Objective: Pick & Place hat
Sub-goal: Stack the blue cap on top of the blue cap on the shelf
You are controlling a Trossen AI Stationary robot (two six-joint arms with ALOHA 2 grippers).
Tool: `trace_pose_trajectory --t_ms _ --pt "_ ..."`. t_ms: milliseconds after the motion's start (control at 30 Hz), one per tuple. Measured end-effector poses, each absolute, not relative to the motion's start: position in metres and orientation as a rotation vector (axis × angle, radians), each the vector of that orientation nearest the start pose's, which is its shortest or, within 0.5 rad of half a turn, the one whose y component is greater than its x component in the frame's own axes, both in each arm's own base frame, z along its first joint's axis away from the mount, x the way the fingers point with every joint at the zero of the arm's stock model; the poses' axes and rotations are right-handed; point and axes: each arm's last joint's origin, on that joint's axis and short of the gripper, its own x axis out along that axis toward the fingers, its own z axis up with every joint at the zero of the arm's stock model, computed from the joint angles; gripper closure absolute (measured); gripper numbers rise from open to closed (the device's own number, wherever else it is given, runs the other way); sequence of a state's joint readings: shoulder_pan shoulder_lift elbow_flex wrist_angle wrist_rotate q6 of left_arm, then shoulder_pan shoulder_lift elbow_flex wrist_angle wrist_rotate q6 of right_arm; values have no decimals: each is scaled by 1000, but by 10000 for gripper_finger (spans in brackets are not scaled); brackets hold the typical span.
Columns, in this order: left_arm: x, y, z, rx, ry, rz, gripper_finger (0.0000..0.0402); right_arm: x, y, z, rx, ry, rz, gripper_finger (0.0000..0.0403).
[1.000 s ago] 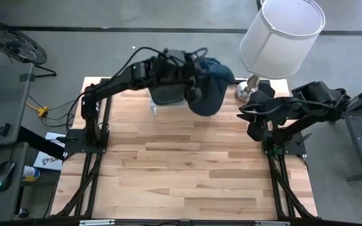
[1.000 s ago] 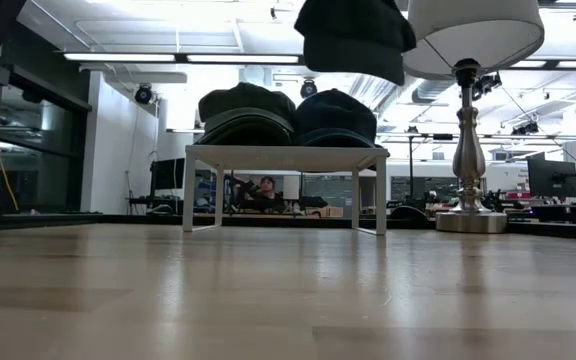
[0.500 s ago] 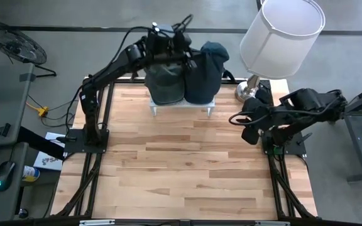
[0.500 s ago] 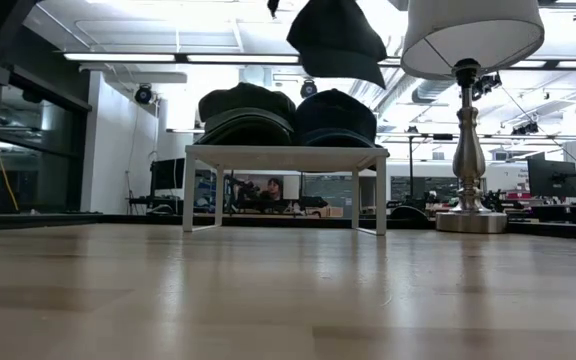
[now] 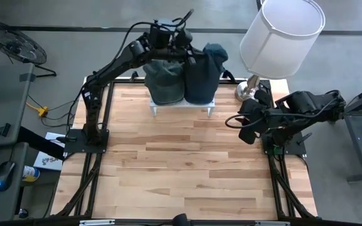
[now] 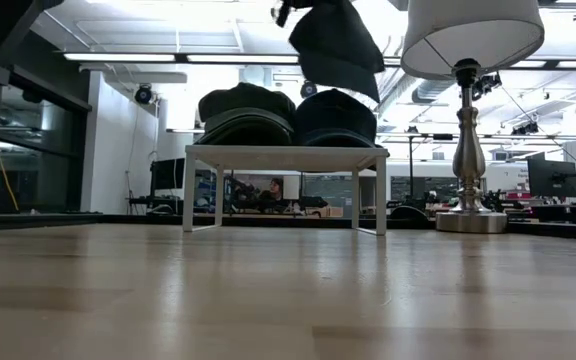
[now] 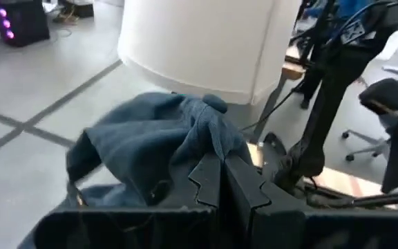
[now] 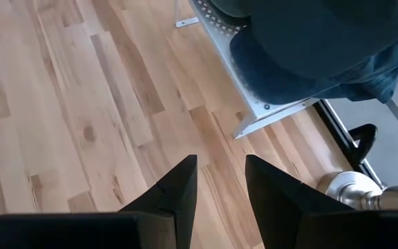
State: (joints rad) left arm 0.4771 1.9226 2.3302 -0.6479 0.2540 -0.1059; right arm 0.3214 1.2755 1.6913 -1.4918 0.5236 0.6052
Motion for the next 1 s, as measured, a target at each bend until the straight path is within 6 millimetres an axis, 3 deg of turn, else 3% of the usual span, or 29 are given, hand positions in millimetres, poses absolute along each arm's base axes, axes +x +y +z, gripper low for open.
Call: trace_pose_trajectory --t_ms 567,1000 --pt "376 203 452 -249 297 226 401 182 45 428 129 870 -476 286" --pt "376 204 443 -262 368 237 401 182 45 428 127 870 -475 286"
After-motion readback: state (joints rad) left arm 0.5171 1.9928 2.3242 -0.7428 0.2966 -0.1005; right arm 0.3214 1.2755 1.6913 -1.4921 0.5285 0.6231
